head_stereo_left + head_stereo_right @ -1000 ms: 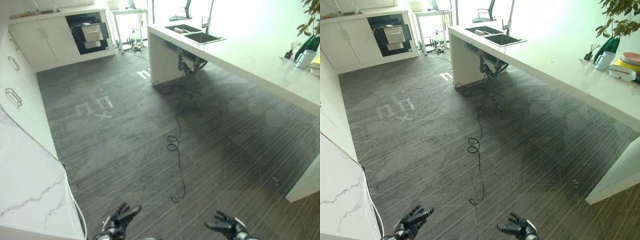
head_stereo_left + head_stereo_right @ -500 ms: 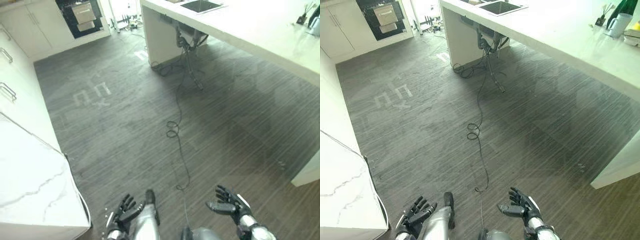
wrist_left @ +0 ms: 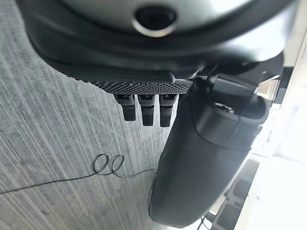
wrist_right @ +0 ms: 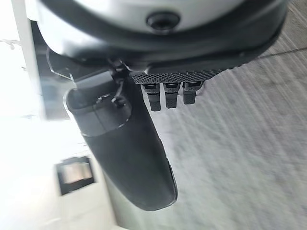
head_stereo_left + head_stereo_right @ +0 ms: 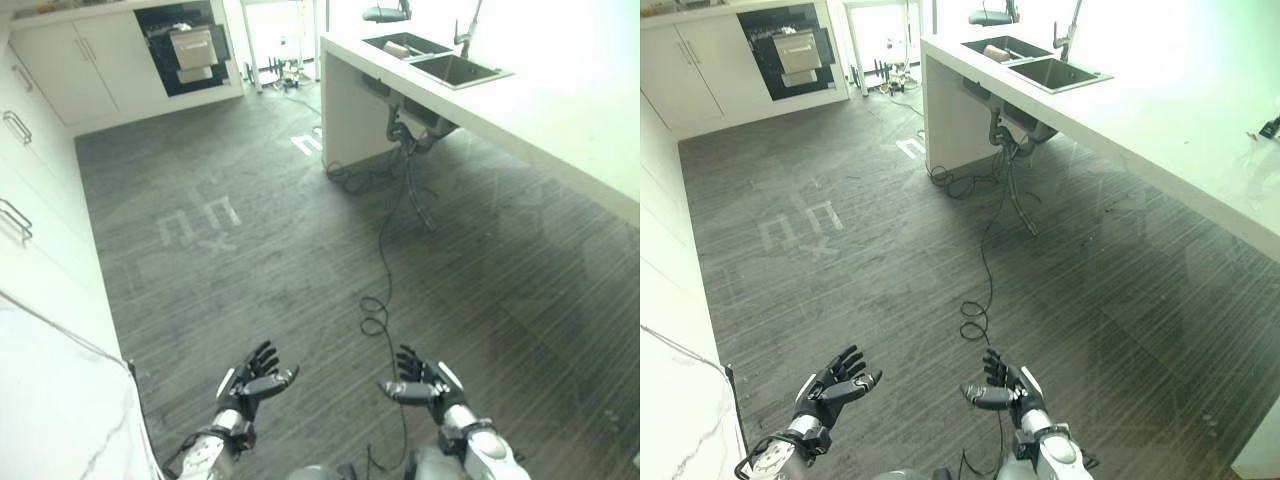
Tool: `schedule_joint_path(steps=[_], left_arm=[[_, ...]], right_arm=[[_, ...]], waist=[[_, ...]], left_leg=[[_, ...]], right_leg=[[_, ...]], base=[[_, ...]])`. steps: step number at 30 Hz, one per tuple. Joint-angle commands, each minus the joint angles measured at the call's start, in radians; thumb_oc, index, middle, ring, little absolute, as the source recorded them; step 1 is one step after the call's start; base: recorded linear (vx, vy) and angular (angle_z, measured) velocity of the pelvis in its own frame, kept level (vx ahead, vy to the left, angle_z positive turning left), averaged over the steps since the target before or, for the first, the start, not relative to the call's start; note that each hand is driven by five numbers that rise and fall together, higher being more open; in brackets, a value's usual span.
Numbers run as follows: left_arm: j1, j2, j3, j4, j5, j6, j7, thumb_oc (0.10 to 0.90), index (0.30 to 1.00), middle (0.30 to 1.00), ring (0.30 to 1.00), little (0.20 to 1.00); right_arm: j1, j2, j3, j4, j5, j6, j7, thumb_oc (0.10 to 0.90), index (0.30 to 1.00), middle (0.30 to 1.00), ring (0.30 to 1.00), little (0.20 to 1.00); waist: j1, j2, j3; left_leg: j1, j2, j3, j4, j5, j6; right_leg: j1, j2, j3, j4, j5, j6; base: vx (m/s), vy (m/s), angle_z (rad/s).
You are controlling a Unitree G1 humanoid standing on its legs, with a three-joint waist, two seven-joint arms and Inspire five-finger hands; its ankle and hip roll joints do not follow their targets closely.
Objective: Place the dishes in the dishwasher.
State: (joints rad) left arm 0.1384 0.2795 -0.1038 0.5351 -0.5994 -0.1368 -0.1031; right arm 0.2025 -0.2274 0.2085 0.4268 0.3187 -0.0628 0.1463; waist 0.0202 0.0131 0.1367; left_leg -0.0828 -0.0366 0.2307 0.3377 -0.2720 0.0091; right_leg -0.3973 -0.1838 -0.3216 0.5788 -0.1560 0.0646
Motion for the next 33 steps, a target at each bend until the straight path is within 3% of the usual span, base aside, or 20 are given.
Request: schedule_joint_path(steps=[1,2,3,5,7,11,12,15,16,19,21,23,26,27,28,31,33], left_arm=[[0.021,0.04,0.038,-0.096,0.051,-0.035,-0.023,0.8,0.9,0.9,0.9,0.9],[0.022,0.04,0.037,-0.095,0.053,-0.037,-0.024,0.8,0.9,0.9,0.9,0.9],[0.024,0.039,0.03,-0.087,0.052,-0.044,-0.028,0.8,0.9,0.9,0.9,0.9],[0.036,0.035,0.028,-0.088,0.05,-0.045,-0.035,0.8,0.9,0.9,0.9,0.9],[0.067,0.031,0.032,-0.098,0.064,-0.048,-0.052,0.8,0.9,0.9,0.9,0.9],[0.073,0.027,0.037,-0.124,0.062,-0.031,-0.046,0.8,0.9,0.9,0.9,0.9],[0.07,0.023,0.032,-0.163,0.042,-0.02,-0.039,0.8,0.9,0.9,0.9,0.9],[0.06,0.021,0.022,-0.184,0.028,-0.021,-0.038,0.8,0.9,0.9,0.9,0.9],[0.056,0.017,0.02,-0.192,0.02,-0.024,-0.036,0.8,0.9,0.9,0.9,0.9],[0.059,0.004,0.018,-0.199,-0.02,-0.039,-0.038,0.8,0.9,0.9,0.9,0.9],[0.067,0.003,0.02,-0.208,-0.021,-0.056,-0.059,0.8,0.9,0.9,0.9,0.9],[0.07,0.001,0.023,-0.22,-0.03,-0.057,-0.068,0.8,0.9,0.9,0.9,0.9],[0.098,-0.004,0.044,-0.236,-0.053,-0.065,-0.073,0.8,0.9,0.9,0.9,0.9],[0.105,-0.006,0.047,-0.239,-0.052,-0.069,-0.073,0.8,0.9,0.9,0.9,0.9],[0.125,-0.005,0.05,-0.258,-0.054,-0.074,-0.065,0.8,0.9,0.9,0.9,0.9],[0.14,-0.003,0.045,-0.272,-0.052,-0.083,-0.055,0.8,0.9,0.9,0.9,0.9],[0.142,-0.015,0.049,-0.263,-0.04,-0.103,-0.076,0.8,0.9,0.9,0.9,0.9]], right_arm=[[0.031,-0.053,-0.082,-0.068,0.043,-0.077,0.048,0.8,0.9,0.9,0.9,0.9],[0.032,-0.054,-0.083,-0.067,0.045,-0.076,0.052,0.8,0.9,0.9,0.9,0.9],[0.035,-0.053,-0.091,-0.054,0.042,-0.077,0.069,0.8,0.9,0.9,0.9,0.9],[0.035,-0.05,-0.097,-0.054,0.02,-0.075,0.067,0.8,0.9,0.9,0.9,0.9],[0.023,-0.056,-0.08,-0.08,0.001,-0.044,0.035,0.8,0.9,0.9,0.9,0.9],[0.012,-0.07,-0.069,-0.103,0.008,-0.023,0.016,0.8,0.9,0.9,0.9,0.9],[-0.004,-0.09,-0.073,-0.119,0.02,-0.02,0.012,0.8,0.9,0.9,0.9,0.9],[-0.015,-0.106,-0.079,-0.126,0.022,-0.022,0.008,0.8,0.9,0.9,0.9,0.9],[-0.022,-0.118,-0.08,-0.125,0.031,-0.026,0.012,0.8,0.9,0.9,0.9,0.9],[-0.021,-0.137,-0.087,-0.127,0.019,-0.042,0.032,0.8,0.9,0.9,0.9,0.9],[-0.008,-0.145,-0.098,-0.132,0.008,-0.058,0.037,0.8,0.9,0.9,0.9,0.9],[-0.003,-0.151,-0.106,-0.135,0.009,-0.062,0.032,0.8,0.9,0.9,0.9,0.9],[-0.003,-0.139,-0.112,-0.126,-0.01,-0.066,0.048,0.8,0.9,0.9,0.9,0.9],[-0.001,-0.136,-0.111,-0.126,-0.013,-0.066,0.053,0.8,0.9,0.9,0.9,0.9],[0.015,-0.133,-0.11,-0.139,-0.022,-0.063,0.066,0.8,0.9,0.9,0.9,0.9],[0.045,-0.138,-0.113,-0.161,-0.034,-0.07,0.084,0.8,0.9,0.9,0.9,0.9],[0.053,-0.154,-0.11,-0.169,-0.031,-0.084,0.084,0.8,0.9,0.9,0.9,0.9]], waist=[[-0.023,-0.039,-0.005],[-0.026,-0.041,-0.003],[-0.053,-0.057,-0.001],[-0.063,-0.059,0.002],[-0.048,-0.075,-0.014],[-0.043,-0.088,-0.051],[-0.044,-0.087,-0.073],[-0.037,-0.095,-0.075],[-0.034,-0.102,-0.074],[-0.029,-0.11,-0.059],[-0.025,-0.114,-0.044],[-0.012,-0.1,-0.02],[0.002,-0.079,-0.014],[0.005,-0.07,-0.013],[0.014,-0.032,-0.018],[0.029,-0.007,-0.022],[0.043,0.0,-0.008]], left_leg=[[0.002,0.027,-0.11,-0.038,0.044,0.031],[0.008,0.024,-0.11,-0.038,0.039,0.032],[0.035,-0.003,-0.136,-0.038,0.009,0.037],[0.061,-0.019,-0.162,-0.038,-0.018,0.045],[0.082,-0.046,-0.199,-0.038,-0.036,0.047],[0.114,-0.036,-0.2,-0.038,-0.05,0.031],[0.152,-0.016,-0.197,-0.038,-0.046,0.007],[0.18,0.001,-0.156,-0.038,0.078,-0.026],[0.181,0.005,-0.136,0.023,0.138,-0.043],[0.037,0.022,-0.1,0.347,0.241,-0.083],[-0.065,0.062,-0.072,0.445,0.251,-0.076],[-0.106,0.076,-0.051,0.38,0.214,-0.058],[-0.044,0.065,0.011,0.012,0.235,-0.053],[-0.045,0.071,0.016,-0.038,0.245,-0.058],[-0.144,0.129,-0.006,-0.038,0.234,-0.079],[-0.26,0.213,-0.045,-0.038,0.284,-0.119],[-0.294,0.233,-0.052,-0.038,0.32,-0.135]], right_leg=[[0.145,-0.005,-0.002,-0.279,0.23,0.081],[0.132,-0.01,0.005,-0.279,0.233,0.085],[0.033,-0.043,0.067,-0.279,0.255,0.105],[-0.013,-0.056,0.093,-0.279,0.268,0.112],[0.028,-0.042,0.122,-0.279,0.238,0.112],[0.071,-0.018,0.119,-0.279,0.204,0.105],[0.1,0.008,0.121,-0.279,0.164,0.073],[0.136,0.011,0.111,-0.279,0.124,0.038],[0.152,0.007,0.102,-0.279,0.105,0.017],[0.196,0.001,0.079,-0.279,0.071,-0.024],[0.222,0.0,0.059,-0.279,0.052,-0.04],[0.254,0.018,0.056,-0.279,0.034,-0.035],[0.274,0.047,0.078,-0.279,0.008,-0.007],[0.278,0.058,0.081,-0.279,0.002,-0.003],[0.283,0.103,0.088,-0.279,-0.016,0.002],[0.31,0.138,0.093,-0.279,-0.054,-0.005],[0.354,0.143,0.082,-0.279,-0.093,-0.018]], base=[[0.31,-0.224,0.56],[0.3,-0.188,0.47],[0.37,-0.201,0.16],[0.43,-0.241,0.44],[0.45,-0.319,0.56],[0.35,-0.29,0.0],[0.48,-0.375,0.03],[0.34,-0.28,-0.22],[0.23,-0.225,-0.36],[0.14,-0.18,-0.24],[0.21,-0.172,-0.2],[0.22,-0.058,-0.13],[0.27,0.072,-0.1],[0.34,0.143,-0.21],[0.28,0.131,-0.14],[0.29,0.129,-0.22],[0.46,0.238,-0.49]])
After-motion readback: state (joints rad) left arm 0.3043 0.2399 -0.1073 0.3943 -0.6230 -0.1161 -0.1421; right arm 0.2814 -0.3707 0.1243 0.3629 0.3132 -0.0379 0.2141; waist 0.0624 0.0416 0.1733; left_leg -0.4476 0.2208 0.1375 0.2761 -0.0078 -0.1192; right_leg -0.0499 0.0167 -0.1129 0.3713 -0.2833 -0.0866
